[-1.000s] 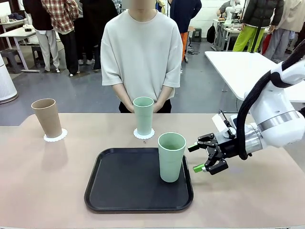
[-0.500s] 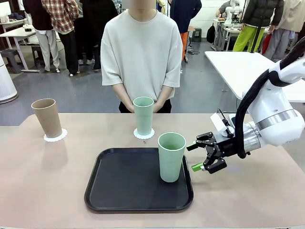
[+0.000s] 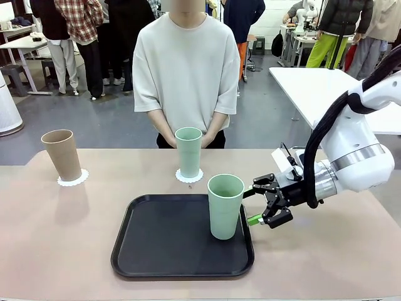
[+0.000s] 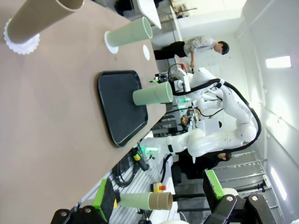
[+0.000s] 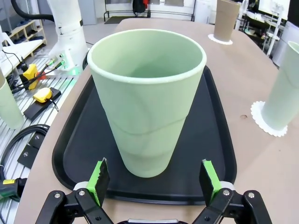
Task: Place coasters on the table and set cups on them.
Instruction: Take one Reusable plastic cup from the Flat Tray and place it on a coaster set by the human.
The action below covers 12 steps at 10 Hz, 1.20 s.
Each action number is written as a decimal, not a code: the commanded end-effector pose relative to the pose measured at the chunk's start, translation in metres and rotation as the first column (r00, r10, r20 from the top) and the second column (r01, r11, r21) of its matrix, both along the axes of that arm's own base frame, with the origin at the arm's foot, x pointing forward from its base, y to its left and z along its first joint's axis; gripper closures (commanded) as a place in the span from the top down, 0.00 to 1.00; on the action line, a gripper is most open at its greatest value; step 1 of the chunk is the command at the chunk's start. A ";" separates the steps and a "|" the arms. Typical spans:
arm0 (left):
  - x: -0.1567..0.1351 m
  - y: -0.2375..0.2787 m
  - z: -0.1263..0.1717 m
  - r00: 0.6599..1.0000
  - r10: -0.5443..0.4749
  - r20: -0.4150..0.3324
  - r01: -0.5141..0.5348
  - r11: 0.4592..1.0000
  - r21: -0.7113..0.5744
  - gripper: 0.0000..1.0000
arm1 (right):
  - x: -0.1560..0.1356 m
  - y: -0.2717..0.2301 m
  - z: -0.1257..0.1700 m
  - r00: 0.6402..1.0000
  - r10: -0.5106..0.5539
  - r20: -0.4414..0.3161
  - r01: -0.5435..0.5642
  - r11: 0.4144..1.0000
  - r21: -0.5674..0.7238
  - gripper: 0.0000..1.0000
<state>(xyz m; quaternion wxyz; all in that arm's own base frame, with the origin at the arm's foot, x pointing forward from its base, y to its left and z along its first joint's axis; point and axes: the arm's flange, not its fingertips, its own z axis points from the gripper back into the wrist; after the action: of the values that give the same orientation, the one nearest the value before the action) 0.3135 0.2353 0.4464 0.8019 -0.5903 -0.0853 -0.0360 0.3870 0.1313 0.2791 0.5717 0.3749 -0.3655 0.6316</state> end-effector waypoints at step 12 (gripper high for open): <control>-0.001 0.000 0.002 1.000 0.006 0.013 -0.006 1.000 -0.015 1.00 | 0.010 0.039 -0.011 0.998 0.012 -0.066 -0.003 0.992 0.128 1.00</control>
<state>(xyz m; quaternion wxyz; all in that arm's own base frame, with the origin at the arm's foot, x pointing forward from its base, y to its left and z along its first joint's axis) 0.3135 0.2354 0.4464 0.8019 -0.5903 -0.0853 -0.0360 0.3915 0.1620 0.2725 0.5568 0.4219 -0.3745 0.6098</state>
